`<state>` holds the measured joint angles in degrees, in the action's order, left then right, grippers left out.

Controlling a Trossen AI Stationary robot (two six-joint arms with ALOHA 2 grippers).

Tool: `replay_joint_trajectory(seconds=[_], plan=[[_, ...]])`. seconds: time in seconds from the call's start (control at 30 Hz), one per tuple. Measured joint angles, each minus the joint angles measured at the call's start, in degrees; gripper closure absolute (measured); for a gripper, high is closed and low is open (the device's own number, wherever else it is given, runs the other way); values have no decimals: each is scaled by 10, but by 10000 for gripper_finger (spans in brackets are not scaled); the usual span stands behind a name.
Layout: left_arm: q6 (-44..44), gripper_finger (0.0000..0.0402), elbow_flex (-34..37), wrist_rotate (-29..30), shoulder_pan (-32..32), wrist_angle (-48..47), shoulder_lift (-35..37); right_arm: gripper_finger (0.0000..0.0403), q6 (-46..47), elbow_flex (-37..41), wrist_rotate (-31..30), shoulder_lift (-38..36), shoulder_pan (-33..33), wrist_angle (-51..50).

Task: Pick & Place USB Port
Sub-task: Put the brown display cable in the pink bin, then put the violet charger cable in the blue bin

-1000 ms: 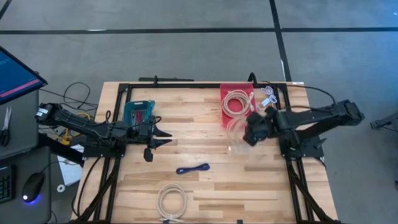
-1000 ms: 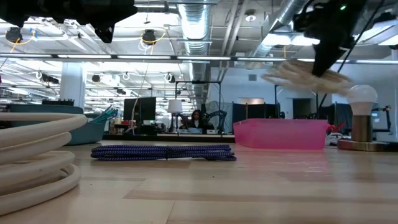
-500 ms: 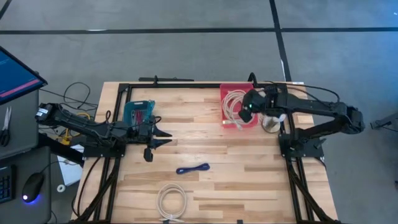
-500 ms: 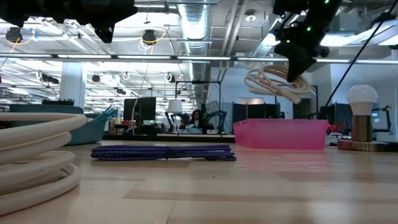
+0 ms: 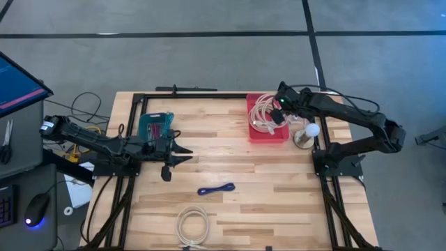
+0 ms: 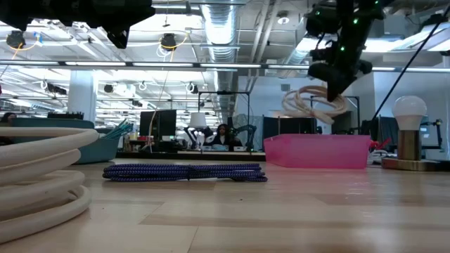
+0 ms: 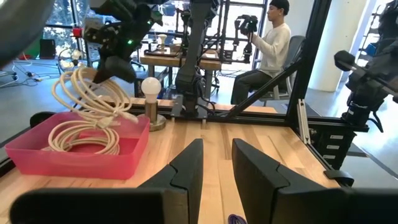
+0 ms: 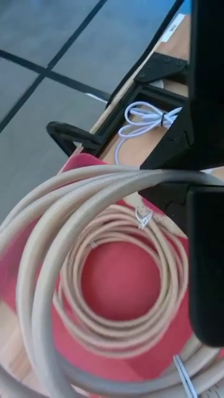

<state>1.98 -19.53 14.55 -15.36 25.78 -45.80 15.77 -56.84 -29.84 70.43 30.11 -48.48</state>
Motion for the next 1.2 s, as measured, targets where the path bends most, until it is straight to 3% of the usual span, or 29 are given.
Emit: replay_joint_trajectory(seconds=[0.5,0.87,1.2], plan=[[0,317,0,0,0,0,0,398,-23,0,30,159,57,72],[0,317,0,0,0,0,0,397,-22,0,30,208,72,85],[0,317,0,0,0,0,0,288,-23,-5,33,197,58,53]])
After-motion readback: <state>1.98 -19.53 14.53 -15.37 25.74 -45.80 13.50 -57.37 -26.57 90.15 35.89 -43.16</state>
